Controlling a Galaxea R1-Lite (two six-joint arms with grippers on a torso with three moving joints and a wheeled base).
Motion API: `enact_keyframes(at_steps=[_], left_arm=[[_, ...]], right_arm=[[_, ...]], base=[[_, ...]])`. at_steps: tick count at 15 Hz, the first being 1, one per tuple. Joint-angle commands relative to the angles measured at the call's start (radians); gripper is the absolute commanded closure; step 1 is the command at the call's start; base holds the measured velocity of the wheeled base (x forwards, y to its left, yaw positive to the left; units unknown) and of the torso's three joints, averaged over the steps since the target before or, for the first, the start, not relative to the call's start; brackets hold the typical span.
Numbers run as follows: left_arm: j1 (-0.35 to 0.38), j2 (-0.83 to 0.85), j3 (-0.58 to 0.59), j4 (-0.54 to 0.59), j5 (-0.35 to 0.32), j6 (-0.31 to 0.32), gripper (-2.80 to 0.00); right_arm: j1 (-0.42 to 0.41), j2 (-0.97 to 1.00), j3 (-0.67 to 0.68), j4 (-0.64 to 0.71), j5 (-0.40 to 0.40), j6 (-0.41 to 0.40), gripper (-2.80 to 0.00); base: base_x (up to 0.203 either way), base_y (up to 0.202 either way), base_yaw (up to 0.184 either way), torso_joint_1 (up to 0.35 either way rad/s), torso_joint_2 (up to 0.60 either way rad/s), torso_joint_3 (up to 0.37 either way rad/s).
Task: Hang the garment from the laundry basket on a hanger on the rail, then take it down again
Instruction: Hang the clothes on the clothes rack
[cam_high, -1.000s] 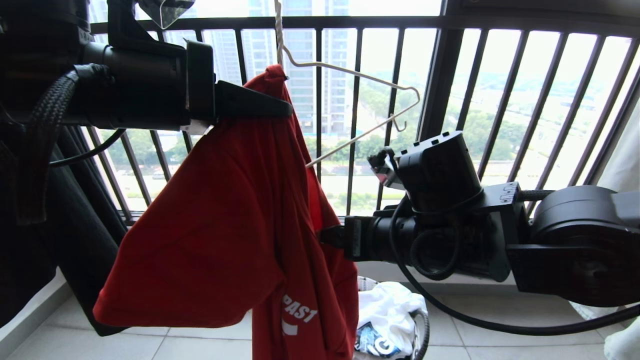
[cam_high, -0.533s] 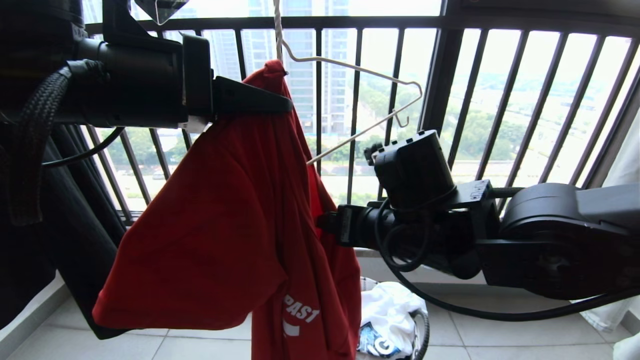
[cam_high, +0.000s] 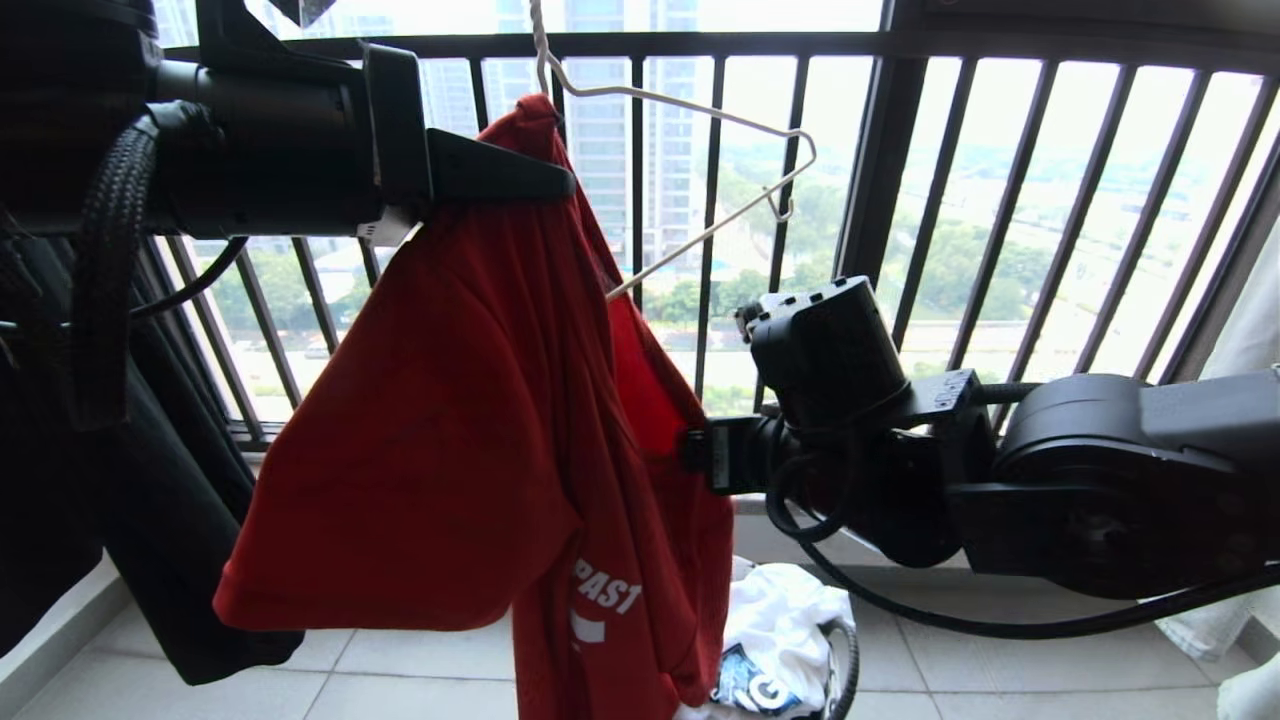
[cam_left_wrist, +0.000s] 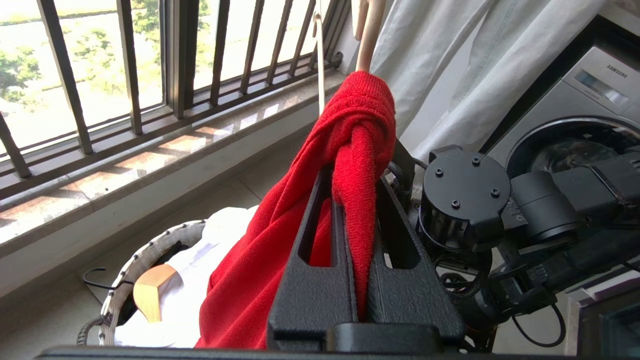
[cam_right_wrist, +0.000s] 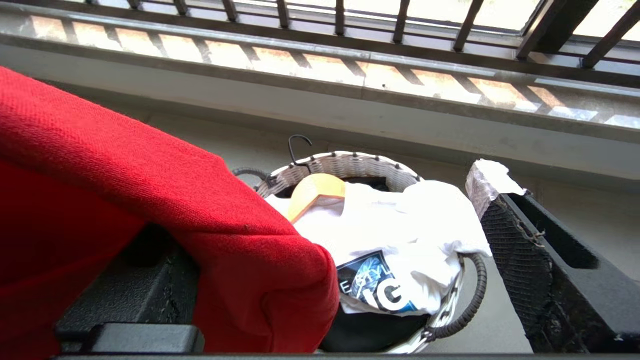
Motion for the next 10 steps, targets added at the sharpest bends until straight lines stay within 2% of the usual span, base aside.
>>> enact_keyframes(at_steps=[1, 3, 6, 10], left_arm=[[0.002, -0.001, -0.001, 0.001, -0.002, -0.002, 0.00], [0.003, 0.003, 0.000, 0.000, 0.003, -0.002, 0.00], [0.002, 0.024, 0.012, -0.060, 0.059, -0.002, 0.00], [0.002, 0.016, 0.021, -0.069, 0.060, -0.005, 0.00]], right_arm=[[-0.048, -0.008, -0.003, 0.000, -0.003, -0.021, -2.80], [-0.055, -0.031, -0.003, 0.000, -0.003, -0.036, -2.80], [-0.056, -0.055, 0.003, 0.002, -0.003, -0.057, -2.80], [-0.086, -0.069, 0.008, -0.003, -0.002, -0.086, -2.80]], base=[[0.000, 0.000, 0.000, 0.000, 0.00, 0.000], [0.000, 0.000, 0.000, 0.000, 0.00, 0.000], [0.000, 0.000, 0.000, 0.000, 0.00, 0.000], [0.000, 0.000, 0.000, 0.000, 0.00, 0.000]])
